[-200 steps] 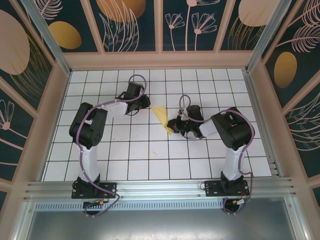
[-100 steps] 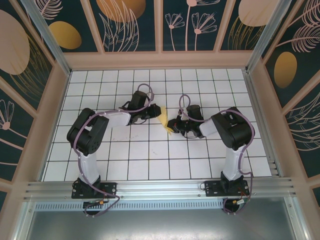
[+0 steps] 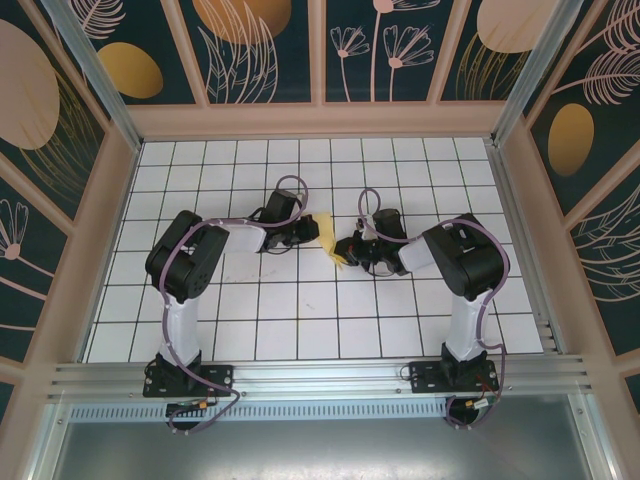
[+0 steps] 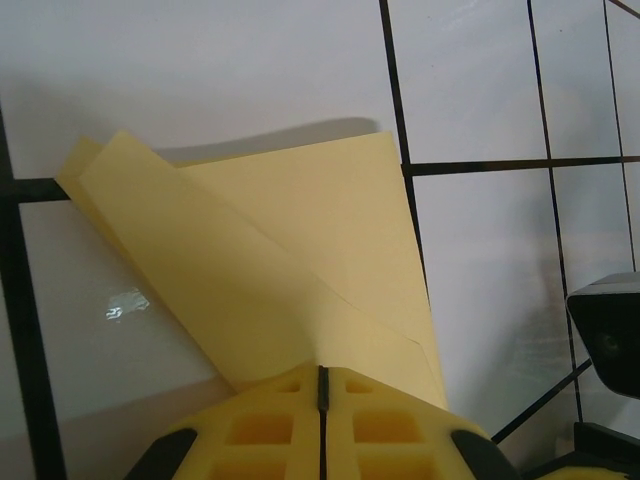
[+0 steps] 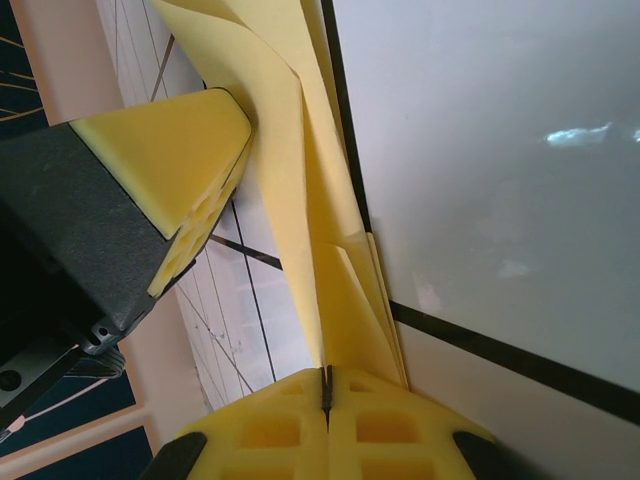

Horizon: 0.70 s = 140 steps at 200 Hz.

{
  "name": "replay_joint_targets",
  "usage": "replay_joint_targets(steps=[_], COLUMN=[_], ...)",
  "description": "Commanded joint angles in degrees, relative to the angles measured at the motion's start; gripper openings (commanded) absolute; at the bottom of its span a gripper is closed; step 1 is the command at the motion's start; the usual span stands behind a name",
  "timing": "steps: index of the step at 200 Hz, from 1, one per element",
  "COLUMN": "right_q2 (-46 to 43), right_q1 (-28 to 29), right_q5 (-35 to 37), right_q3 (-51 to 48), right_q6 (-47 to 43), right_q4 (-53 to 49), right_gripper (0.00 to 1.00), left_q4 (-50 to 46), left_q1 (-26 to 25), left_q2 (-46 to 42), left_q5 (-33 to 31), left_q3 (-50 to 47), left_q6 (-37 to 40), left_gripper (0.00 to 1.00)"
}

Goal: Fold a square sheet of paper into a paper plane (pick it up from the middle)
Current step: Fold the wing for the fifth time at the center of the table.

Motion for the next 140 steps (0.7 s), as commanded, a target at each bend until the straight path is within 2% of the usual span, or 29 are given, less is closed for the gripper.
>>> replay_joint_targets(steps=[1,60,94,140], right_q2=[3.87,1.17,-0.73,-2.77], right_q1=[0.26,0.26,0.22,0.26], right_q5=[2.95,3.23,1.71,0.36], right_q3=[0.03,2.01,3.89,4.76], right_q6=[-1.07,-5.07,-9.94,-14.36], right_q4=[-6.59,-10.97,-14.73,-18.26], right_gripper=[0.00,0.00,0.11,0.15], left_q4=[-0.99,-9.64,-11.62,-12.70], left_q1=[0.19,0.19,0.16,0.11], left_q2=[1.86,5.37,6.49,6.88], left_q5=[-2.33,-6.97,-7.84,-8.23], left_q3=[1.96,5.80,6.39,6.78], left_q6=[-0.48,0.30,0.67,0.90], left_gripper=[0.10,0.11,0.11,0.11])
